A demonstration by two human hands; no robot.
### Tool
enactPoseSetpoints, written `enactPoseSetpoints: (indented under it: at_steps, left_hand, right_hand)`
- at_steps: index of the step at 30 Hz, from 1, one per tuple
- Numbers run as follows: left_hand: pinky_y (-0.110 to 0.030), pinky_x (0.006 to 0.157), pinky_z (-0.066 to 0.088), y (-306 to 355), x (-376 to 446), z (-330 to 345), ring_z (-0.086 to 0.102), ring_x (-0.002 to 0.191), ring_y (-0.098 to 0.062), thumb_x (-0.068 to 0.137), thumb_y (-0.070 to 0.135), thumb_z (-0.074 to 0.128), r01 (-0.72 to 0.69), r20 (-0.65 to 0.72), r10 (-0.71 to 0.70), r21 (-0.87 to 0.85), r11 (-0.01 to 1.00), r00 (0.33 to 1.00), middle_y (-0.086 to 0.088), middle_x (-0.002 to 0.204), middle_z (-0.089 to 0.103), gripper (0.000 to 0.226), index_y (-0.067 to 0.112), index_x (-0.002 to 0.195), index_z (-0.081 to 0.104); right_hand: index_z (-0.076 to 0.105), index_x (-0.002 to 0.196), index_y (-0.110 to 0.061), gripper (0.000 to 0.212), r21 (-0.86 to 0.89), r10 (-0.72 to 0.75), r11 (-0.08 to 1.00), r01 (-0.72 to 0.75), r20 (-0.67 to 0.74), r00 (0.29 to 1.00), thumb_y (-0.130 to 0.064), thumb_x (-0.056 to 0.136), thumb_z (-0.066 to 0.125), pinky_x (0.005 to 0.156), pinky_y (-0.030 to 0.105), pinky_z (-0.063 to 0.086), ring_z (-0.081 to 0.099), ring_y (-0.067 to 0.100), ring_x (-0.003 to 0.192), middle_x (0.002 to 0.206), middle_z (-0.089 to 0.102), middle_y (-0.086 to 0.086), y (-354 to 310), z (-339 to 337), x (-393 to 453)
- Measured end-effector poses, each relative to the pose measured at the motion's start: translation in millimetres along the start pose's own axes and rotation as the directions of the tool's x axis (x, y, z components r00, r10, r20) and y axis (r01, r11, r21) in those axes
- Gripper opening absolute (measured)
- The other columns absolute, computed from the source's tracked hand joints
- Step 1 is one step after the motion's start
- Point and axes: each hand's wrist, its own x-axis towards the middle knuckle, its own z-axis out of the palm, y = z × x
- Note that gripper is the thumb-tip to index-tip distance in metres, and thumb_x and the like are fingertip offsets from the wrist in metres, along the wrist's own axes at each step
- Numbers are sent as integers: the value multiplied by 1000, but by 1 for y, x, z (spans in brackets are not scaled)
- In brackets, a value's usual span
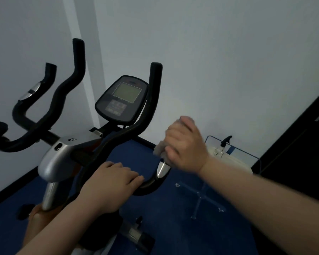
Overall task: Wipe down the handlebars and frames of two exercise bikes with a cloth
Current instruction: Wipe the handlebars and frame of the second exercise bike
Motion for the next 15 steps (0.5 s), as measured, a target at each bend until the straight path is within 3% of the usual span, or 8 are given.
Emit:
enactPoseSetpoints:
  at_steps: [2, 4, 6, 8, 10, 12, 13, 15]
  left_hand:
    - [-26, 96, 30, 1, -2, 2, 50, 90, -5, 94, 54, 10, -2, -26, 1, -26, 1000, 1000, 12, 85, 57, 52, 33, 92, 58]
    - [-25, 96, 29, -1, 0, 1, 50, 89, -3, 91, 56, 4, 9, -39, -11, -30, 1000, 999, 12, 86, 58, 60, 33, 92, 59]
    - [-24, 98, 29, -1, -3, 1, 49, 89, -2, 91, 57, 0, 14, -24, -15, -44, 999, 1000, 12, 86, 58, 64, 33, 92, 59]
    - [-24, 100, 30, 0, -2, 1, 49, 87, -2, 90, 58, 1, 15, -39, -17, -42, 999, 999, 12, 83, 57, 62, 32, 86, 57]
    - [-24, 99, 29, 1, -2, 0, 49, 87, -2, 87, 59, 0, 26, -50, -28, -41, 999, 998, 12, 83, 58, 62, 32, 83, 56]
    - [-24, 99, 30, 3, -2, 0, 50, 87, -2, 88, 59, 2, 42, -49, -44, -41, 998, 998, 12, 84, 59, 62, 31, 82, 57]
    - [-24, 98, 30, 4, -1, -1, 51, 87, -2, 87, 59, 1, 43, -54, -45, -37, 998, 997, 13, 84, 60, 63, 30, 82, 57]
    - [-24, 97, 30, 4, 1, -1, 51, 87, -1, 86, 61, 0, 44, -63, -46, -35, 998, 997, 14, 85, 61, 67, 31, 84, 60]
  right_hand:
    - [69, 73, -11, 31, 158, 129, 981, -115, -77, 989, -22, 86, 43, 105, 37, 30, 61, 25, 86, 81, 66, 6, -36, 18, -29]
    - [70, 78, -11, 30, 150, -133, 979, 141, -60, 989, -25, 87, 46, 98, 36, 41, 62, 25, 79, 79, 66, 5, -16, 15, -20]
    - [66, 75, -13, 29, 2, -479, 877, 480, 76, 875, -30, 89, 47, 84, 34, 50, 58, 23, 66, 70, 62, 3, 30, -5, 14]
    - [62, 69, -15, 29, -126, -560, 809, 573, 128, 819, -33, 88, 49, 67, 31, 51, 54, 21, 56, 63, 58, 1, 70, -19, 44]
    - [63, 70, -13, 32, -106, -392, 909, 403, 112, 913, -33, 89, 48, 50, 30, 47, 54, 21, 51, 62, 59, 2, 81, -19, 48]
    - [67, 80, -8, 38, 103, 12, 995, -13, 15, 1000, -33, 93, 42, 49, 36, 49, 59, 23, 58, 70, 64, 4, 64, -13, 29]
    - [68, 89, -7, 39, 255, 289, 928, -273, -28, 957, -33, 94, 40, 55, 40, 52, 62, 23, 65, 77, 66, 5, 48, -6, 20]
    - [63, 109, -11, 36, 563, 750, 564, -604, -44, 659, -36, 98, 39, 71, 40, 54, 64, 18, 83, 94, 67, 2, 8, 10, 12]
